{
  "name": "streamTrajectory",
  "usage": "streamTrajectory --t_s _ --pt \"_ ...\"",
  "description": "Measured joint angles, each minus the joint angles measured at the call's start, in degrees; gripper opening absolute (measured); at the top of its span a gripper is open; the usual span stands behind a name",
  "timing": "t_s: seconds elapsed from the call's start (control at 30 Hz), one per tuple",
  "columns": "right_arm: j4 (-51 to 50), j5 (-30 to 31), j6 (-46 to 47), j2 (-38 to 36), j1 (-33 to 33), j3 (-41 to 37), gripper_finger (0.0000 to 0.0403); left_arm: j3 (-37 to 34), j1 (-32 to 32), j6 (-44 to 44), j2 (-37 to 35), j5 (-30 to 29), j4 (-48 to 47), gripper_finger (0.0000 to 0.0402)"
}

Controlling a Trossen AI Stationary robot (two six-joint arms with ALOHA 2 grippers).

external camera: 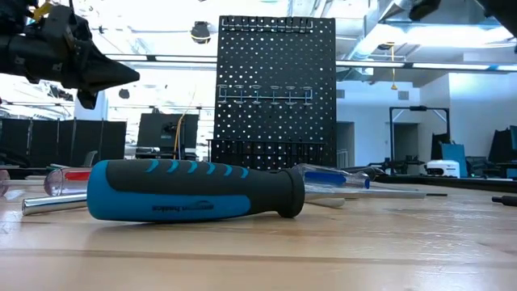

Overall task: Hang tools onto peg board
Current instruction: Put the cutter blades into the wire basket on the pegboard

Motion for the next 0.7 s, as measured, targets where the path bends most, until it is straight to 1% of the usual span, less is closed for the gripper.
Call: streamTrajectory --t_s 0.13,0.2,0.33,0.4,0.57,0.7 --pt "-7.68 -0.02 -1.76 5.95 1.19 5.99 0.0017 0.0 -0.01 -0.34 0.0 5.03 -0.08 0.0" --pt "-12.77 0.12 -2.95 8.57 0.97 9.26 0.0017 0.0 -0.01 -0.71 0.0 5.16 -0.16 0.0" --pt "-24.18 6.12 -3.1 13.7 -0.49 15.34 0.003 0.0 -0.01 -0.39 0.0 5.16 -0.32 0.0" --pt "-29.35 7.45 -3.1 17.04 -1.63 17.85 0.0047 0.0 -0.01 0.75 0.0 5.16 -0.32 0.0" --pt "-38.21 7.37 -3.08 25.52 -3.55 21.93 0.0109 0.0 -0.01 3.14 0.02 5.13 -0.35 0.0" --pt "-42.9 7.16 -1.66 32.88 -3.73 22.44 0.0157 0.0 -0.01 3.75 0.02 5.13 -0.35 0.0"
